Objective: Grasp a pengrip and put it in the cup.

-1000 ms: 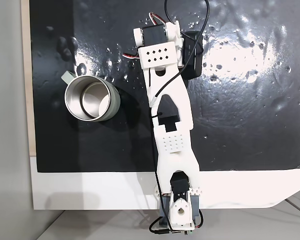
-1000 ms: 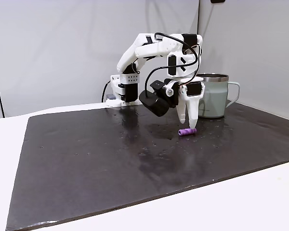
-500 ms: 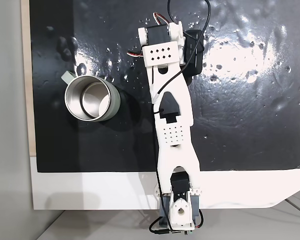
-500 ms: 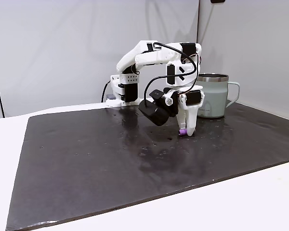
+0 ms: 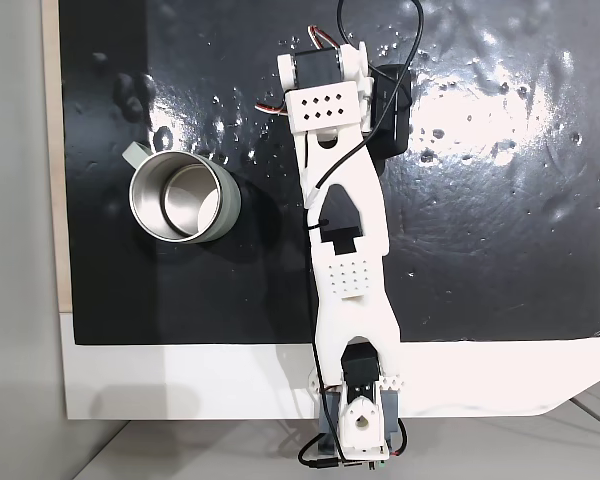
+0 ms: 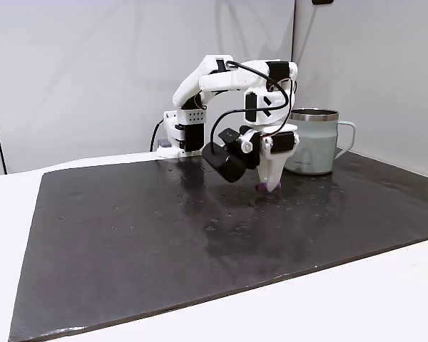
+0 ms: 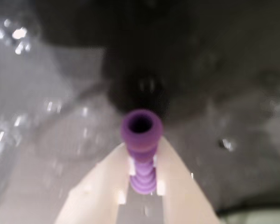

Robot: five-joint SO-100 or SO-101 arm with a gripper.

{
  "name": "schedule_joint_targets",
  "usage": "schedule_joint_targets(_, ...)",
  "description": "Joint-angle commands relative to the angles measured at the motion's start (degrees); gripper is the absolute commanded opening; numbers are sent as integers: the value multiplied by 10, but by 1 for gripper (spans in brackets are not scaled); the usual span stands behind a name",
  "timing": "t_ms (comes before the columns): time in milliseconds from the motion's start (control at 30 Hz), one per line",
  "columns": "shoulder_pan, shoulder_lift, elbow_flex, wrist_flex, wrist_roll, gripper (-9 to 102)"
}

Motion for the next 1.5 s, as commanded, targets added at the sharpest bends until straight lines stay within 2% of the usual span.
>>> schedule_joint_targets(0,8,153,18,12,-25,0)
schedule_joint_targets(267,6,347,66,13,-73,0)
schedule_joint_targets(500,-10,425,105,14,-85,0)
schedule_joint_targets(1000,-207,531,250,14,-69,0)
schedule_joint_targets(1467,-324,512,256,13,-64,0)
